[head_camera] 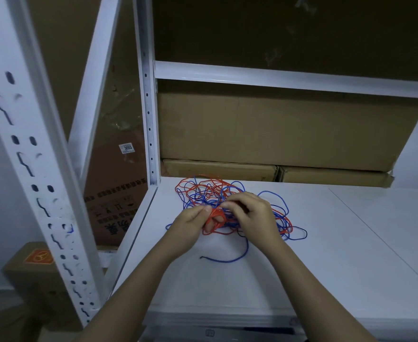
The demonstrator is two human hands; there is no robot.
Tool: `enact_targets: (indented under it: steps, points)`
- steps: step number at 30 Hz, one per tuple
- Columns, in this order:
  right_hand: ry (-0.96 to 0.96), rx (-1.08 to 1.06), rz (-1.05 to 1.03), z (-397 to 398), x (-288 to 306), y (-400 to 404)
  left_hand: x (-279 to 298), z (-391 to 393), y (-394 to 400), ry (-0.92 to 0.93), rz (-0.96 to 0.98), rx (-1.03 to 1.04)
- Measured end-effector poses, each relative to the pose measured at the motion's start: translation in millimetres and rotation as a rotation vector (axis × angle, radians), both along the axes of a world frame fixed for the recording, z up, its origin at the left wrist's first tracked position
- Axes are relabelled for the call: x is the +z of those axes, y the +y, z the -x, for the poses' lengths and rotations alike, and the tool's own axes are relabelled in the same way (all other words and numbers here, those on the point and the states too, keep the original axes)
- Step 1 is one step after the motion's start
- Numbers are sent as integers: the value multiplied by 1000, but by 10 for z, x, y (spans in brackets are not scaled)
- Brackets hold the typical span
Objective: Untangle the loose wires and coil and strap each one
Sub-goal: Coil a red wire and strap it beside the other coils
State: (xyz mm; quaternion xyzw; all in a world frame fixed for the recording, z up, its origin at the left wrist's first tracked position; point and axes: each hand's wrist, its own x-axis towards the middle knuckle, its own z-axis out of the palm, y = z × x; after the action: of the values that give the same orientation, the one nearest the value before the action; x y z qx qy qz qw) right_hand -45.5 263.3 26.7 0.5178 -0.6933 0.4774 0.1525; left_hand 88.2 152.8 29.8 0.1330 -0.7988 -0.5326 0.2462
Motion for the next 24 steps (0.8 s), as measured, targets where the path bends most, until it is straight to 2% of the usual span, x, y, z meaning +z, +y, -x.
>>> enact_targets:
  steps: [4, 7, 12, 17, 21, 22, 24]
  points:
    - [-227, 140, -105, -6, -48, -114, -6, -61, -41, 11, -137, -87]
    - [-296, 188, -220, -39, -180, -143, -17, -70, -85, 92, -247, -17]
    - [-269, 182, -305, -104, -400, -145, -35, 8, -217, 189, -463, 163]
    - [-271, 86, -278, -58, -474, -131, -60, 42, -320, 320, -590, 201]
    - [-388, 1, -254, 27, -551, -16, -83, 5, -438, 388, -625, 240]
    - [-379, -36, -262, 55, -563, 20, -85, 1, -444, 381, -606, 251]
    - [-232, -115, -358, 95, -582, 72, -99, 16, -409, 344, -537, 262]
